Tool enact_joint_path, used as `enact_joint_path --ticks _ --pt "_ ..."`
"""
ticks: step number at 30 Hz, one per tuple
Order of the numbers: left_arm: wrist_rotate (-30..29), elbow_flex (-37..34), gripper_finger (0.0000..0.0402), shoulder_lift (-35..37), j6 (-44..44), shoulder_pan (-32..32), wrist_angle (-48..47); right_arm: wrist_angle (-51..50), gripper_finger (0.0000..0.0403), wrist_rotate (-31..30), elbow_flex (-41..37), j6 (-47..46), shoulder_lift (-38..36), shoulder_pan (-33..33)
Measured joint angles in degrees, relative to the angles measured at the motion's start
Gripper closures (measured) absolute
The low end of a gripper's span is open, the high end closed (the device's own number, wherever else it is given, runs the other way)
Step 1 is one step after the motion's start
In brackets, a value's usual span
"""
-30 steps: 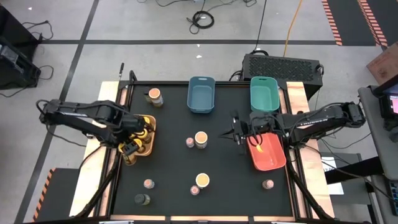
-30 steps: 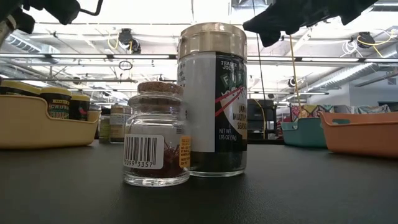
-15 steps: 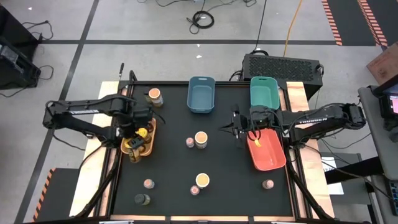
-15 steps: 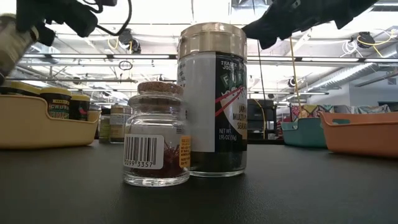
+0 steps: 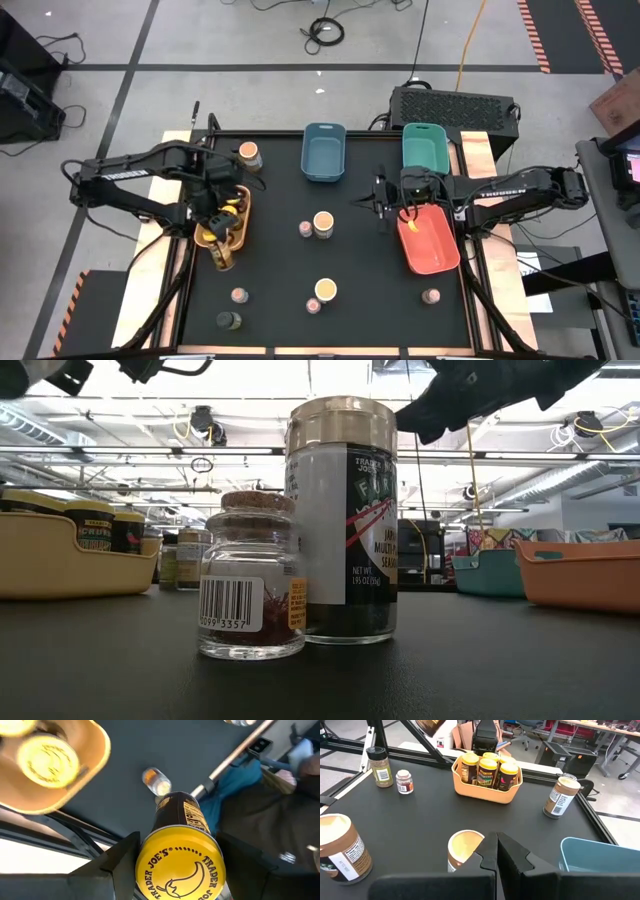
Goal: Sort spices by type
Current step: Put the yellow seasoning can into the yellow bin
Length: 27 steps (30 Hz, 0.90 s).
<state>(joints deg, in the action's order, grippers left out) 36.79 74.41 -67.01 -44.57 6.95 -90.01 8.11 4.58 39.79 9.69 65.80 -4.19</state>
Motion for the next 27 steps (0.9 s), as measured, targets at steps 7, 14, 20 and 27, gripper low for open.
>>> enact_joint_path --ticks 7,14,20,27 --pt "-3.4 0.0 0.0168 -2.1 2.3 -4.6 0.0 0.1 0.0402 0.0 0.0 0.0 0.0 0.0" --pt "-11.4 0.0 0.0168 4.6 -3.0 -9.3 0.0 -1.4 0.0402 0.0 0.0 0.0 0.0 0.0" --pt "-20.5 0.0 0.0168 11.0 -6.2 -11.2 -0.1 -2.1 0.0402 0.0 0.0 -0.4 0.0 0.0" --pt "-26.6 -1.5 0.0168 11.6 -0.9 -11.2 0.0 -2.2 0.0402 0.0 0.0 -1.4 0.0 0.0"
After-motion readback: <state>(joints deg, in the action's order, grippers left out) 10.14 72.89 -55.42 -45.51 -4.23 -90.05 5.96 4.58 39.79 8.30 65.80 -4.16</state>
